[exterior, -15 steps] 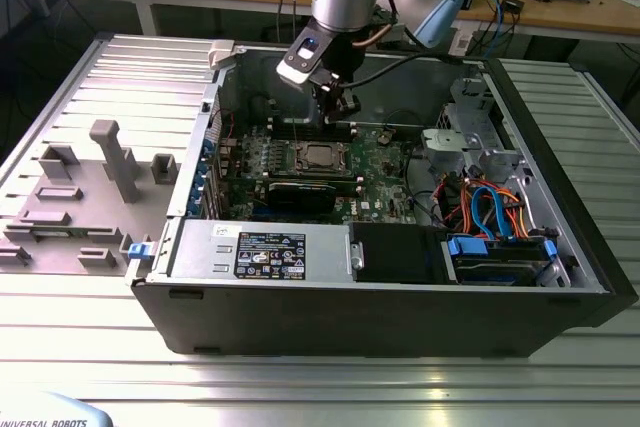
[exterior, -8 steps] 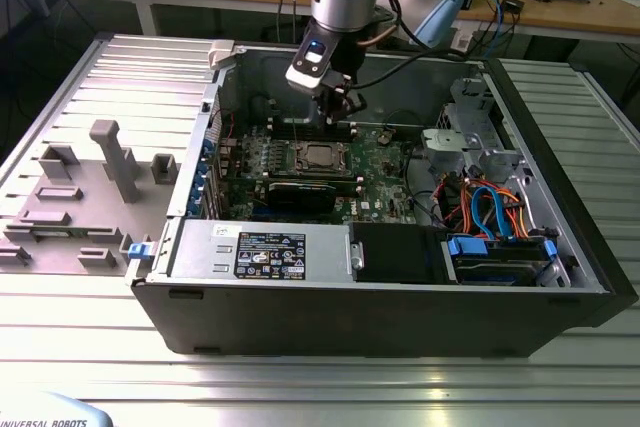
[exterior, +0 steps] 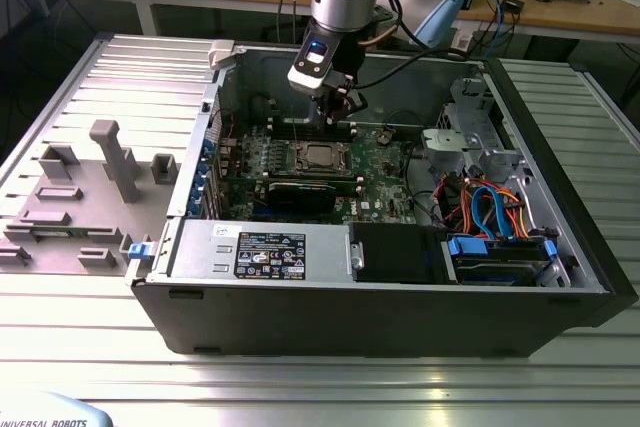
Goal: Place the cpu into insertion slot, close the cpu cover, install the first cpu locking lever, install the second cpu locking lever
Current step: 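Install the first cpu locking lever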
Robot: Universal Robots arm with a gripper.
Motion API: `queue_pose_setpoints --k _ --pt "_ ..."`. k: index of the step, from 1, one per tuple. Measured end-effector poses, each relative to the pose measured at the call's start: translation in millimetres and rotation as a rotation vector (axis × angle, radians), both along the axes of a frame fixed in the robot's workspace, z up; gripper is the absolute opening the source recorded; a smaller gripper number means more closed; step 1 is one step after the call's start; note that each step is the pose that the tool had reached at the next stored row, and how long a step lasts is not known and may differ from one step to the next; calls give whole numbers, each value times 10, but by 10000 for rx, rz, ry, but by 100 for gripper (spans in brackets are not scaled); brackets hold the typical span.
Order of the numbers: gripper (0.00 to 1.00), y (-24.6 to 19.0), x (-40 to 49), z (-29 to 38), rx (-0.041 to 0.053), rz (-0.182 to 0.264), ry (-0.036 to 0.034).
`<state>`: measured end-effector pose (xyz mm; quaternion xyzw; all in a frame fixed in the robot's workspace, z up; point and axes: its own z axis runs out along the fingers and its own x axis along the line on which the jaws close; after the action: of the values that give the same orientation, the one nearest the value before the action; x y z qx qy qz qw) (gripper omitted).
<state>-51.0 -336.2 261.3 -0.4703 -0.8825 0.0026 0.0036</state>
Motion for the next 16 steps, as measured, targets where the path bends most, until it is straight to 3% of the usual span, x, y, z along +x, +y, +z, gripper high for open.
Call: queue_pose_setpoints --k 8,16 --pt "11 0 0 0 0 26 0" --pt "11 0 0 0 0 411 0"
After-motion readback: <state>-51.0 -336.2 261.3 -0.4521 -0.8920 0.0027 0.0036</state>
